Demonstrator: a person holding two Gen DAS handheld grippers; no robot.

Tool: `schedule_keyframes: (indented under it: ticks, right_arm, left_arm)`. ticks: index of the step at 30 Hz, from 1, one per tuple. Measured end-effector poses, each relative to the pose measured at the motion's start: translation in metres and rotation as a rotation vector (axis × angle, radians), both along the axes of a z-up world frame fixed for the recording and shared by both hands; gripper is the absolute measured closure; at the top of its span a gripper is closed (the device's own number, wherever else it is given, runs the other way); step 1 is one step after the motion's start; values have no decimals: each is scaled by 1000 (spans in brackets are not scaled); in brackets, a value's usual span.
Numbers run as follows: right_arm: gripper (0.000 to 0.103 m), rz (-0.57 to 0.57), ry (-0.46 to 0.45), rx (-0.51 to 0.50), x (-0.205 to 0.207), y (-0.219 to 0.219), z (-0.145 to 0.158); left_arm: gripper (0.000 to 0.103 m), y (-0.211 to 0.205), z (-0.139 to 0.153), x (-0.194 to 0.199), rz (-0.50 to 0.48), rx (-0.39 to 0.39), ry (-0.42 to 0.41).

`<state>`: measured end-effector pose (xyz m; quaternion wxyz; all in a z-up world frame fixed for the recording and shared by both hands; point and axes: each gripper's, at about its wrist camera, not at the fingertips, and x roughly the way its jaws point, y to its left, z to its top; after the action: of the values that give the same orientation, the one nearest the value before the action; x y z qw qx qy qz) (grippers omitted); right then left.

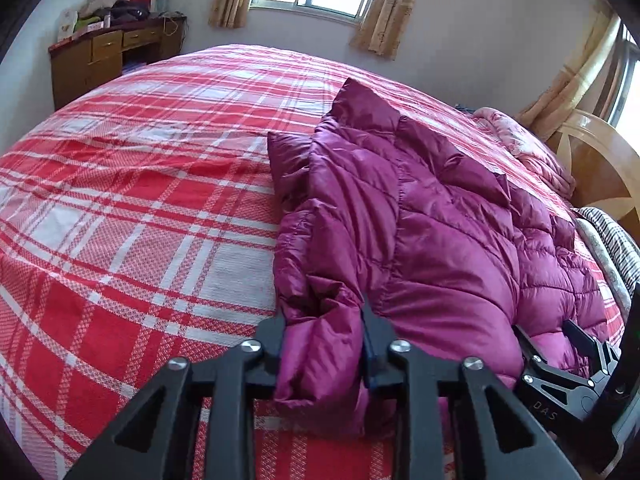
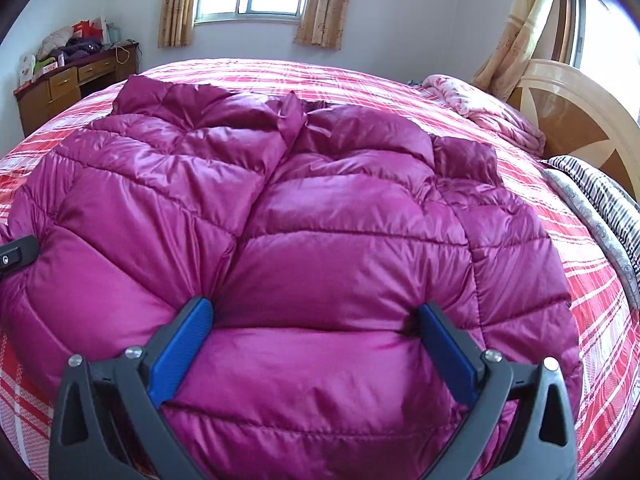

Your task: Fold large clothes

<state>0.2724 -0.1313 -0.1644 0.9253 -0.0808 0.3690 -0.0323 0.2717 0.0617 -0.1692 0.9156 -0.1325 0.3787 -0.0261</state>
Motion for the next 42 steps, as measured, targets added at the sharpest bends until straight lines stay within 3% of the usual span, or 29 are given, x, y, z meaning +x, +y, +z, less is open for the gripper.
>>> schedule_keyframes:
  ticks: [1,4,5,9,11,16,17,20,25,31,36,42]
  right_arm:
    - [0,2,2,5,0,-1,1]
    - [0,30,0,41,-3,-9,9]
    - [5,41,-9,56,-8,-13,15]
    - [9,26,-131,79,-37,-34,46]
    - [9,-16,-147,78,-43,-52,54]
    - [11,-107,-88,34,-42,-95,43]
    - [18,-121,-61,42,-40,-104,39]
    - [27,-146,6,72,-37,-126,32]
    - [29,-161,54,127,-42,-156,23]
    - [25,-193,15,215,-58,-184,15]
    - [14,-239,0,340,-64,-205,5]
    - [12,-285,-46,331,-66,-199,2]
  left_arm:
    - [89,-4,5,-2,-11,16,-12]
    - [93,-15,30,-12,-39,63,-84]
    - [93,-20,41,-16,-52,87,-114]
    - [94,-37,79,-29,-103,123,-205]
    - [94,-49,95,-35,-134,134,-244]
    - [94,-96,124,-39,-237,155,-318]
    - [94,-107,128,-39,-260,156,-329]
    - [94,-140,137,-40,-337,158,-352]
    - [94,-200,138,-44,-478,164,-353]
    - [94,-264,113,-46,-600,185,-306]
    - [93,-295,80,-36,-624,235,-252]
    - [90,-314,58,-35,-606,345,-272]
